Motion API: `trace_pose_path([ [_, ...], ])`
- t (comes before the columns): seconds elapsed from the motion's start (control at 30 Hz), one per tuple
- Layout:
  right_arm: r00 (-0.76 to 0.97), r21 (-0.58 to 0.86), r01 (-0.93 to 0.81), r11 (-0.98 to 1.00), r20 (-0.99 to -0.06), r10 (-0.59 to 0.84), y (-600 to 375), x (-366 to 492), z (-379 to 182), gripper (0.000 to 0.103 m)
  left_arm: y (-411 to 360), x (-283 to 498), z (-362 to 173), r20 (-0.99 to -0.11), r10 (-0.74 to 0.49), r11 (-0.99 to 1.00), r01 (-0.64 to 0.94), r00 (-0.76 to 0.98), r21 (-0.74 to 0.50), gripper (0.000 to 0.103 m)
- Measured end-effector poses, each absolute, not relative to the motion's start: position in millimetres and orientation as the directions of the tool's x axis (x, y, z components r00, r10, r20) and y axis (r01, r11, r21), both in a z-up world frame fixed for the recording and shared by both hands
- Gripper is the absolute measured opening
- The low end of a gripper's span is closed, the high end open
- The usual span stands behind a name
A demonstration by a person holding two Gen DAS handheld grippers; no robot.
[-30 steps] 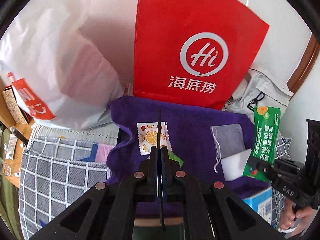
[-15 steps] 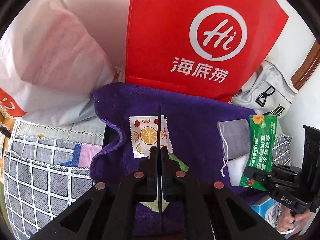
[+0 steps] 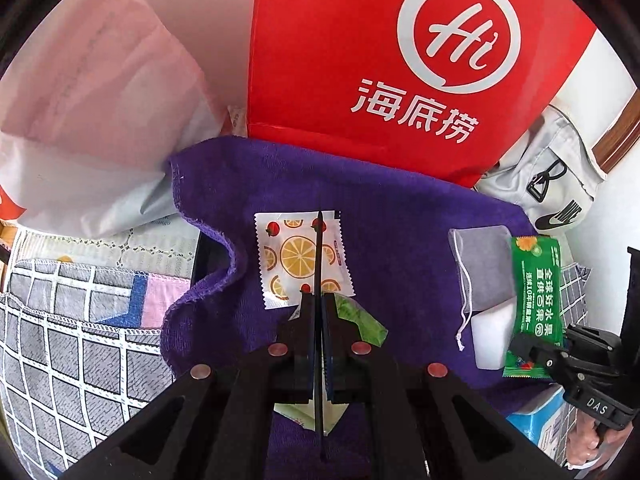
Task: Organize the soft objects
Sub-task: 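Lower onto the towel, right tool releasing the green packet while left releases the strap, then move both tools back to the pile beside the green tin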
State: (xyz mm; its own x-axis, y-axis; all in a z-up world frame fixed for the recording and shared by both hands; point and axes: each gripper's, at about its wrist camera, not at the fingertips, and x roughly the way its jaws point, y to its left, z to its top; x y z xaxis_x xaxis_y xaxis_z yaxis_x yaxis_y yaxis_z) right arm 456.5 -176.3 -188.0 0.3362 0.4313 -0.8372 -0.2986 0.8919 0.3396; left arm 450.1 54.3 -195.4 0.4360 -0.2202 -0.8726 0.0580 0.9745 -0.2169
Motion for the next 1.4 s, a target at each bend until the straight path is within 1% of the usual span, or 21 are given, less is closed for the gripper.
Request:
trace_pose_path([
  [0.03,0.339,0.331,-0.301,0.894,-0.839,0.425,-176,456,-187,0.020,53,451,-197,-0.873,-0.220,0.975,0.059,0.436,-0.216,0.004],
  [0.1,0.355,0.288,-0.305,0.908,-0.850,0.389,-175,455,-185,0.028,53,452,-198,-0.873,-0.222,0.974,0.061,0.434,-0.217,0.004],
  [0.17,0.373,0.244,-0.303,0.921,-0.859,0.350,-177,453,-182,0.045,54,451,-198,-0.873,-0.222,0.974,0.060,0.434,-0.218,0.004],
  [0.23,0.398,0.200,-0.284,0.938,-0.865,0.305,-181,453,-178,0.050,55,451,-198,-0.873,-0.224,0.974,0.061,0.433,-0.220,0.004],
  [0.27,0.406,0.179,-0.269,0.946,-0.870,0.280,-184,453,-177,0.055,55,450,-197,-0.873,-0.226,0.973,0.061,0.433,-0.221,0.004],
  [0.3,0.411,0.165,-0.262,0.951,-0.872,0.265,-185,453,-176,0.057,55,450,-196,-0.872,-0.229,0.973,0.064,0.433,-0.224,0.004],
  [0.37,0.422,0.147,-0.263,0.953,-0.871,0.251,-188,452,-174,0.059,56,448,-192,-0.871,-0.234,0.972,0.068,0.432,-0.227,0.005],
  [0.5,0.438,0.150,-0.242,0.959,-0.865,0.246,-193,451,-169,0.059,54,444,-188,-0.872,-0.239,0.971,0.073,0.428,-0.230,0.019],
  [0.6,0.485,0.132,-0.187,0.973,-0.849,0.208,-198,441,-157,0.060,53,438,-180,-0.872,-0.238,0.971,0.083,0.428,-0.225,0.020],
  [0.67,0.520,0.139,-0.171,0.976,-0.828,0.209,-200,431,-148,0.060,54,432,-170,-0.864,-0.237,0.971,0.090,0.444,-0.221,0.021],
  [0.73,0.564,0.155,-0.157,0.975,-0.796,0.218,-202,416,-138,0.060,55,423,-161,-0.855,-0.233,0.972,0.096,0.464,-0.213,0.030],
  [0.8,0.585,0.167,-0.157,0.973,-0.778,0.227,-201,403,-132,0.060,56,412,-154,-0.848,-0.233,0.973,0.106,0.476,-0.207,0.035],
  [1.03,0.602,0.162,-0.171,0.972,-0.764,0.233,-179,352,-124,0.061,57,368,-135,-0.839,-0.242,0.970,0.144,0.487,-0.196,0.035],
  [1.17,0.564,0.215,-0.221,0.951,-0.767,0.304,-160,323,-131,0.069,64,336,-125,-0.833,-0.234,0.972,0.149,0.501,-0.184,0.035],
  [1.27,0.531,0.240,-0.257,0.936,-0.774,0.345,-144,306,-138,0.069,72,314,-121,-0.829,-0.228,0.973,0.151,0.511,-0.175,0.035],
  [1.4,0.522,0.220,-0.289,0.932,-0.779,0.346,-123,290,-144,0.069,88,290,-122,-0.827,-0.224,0.974,0.137,0.516,-0.178,0.035],
])
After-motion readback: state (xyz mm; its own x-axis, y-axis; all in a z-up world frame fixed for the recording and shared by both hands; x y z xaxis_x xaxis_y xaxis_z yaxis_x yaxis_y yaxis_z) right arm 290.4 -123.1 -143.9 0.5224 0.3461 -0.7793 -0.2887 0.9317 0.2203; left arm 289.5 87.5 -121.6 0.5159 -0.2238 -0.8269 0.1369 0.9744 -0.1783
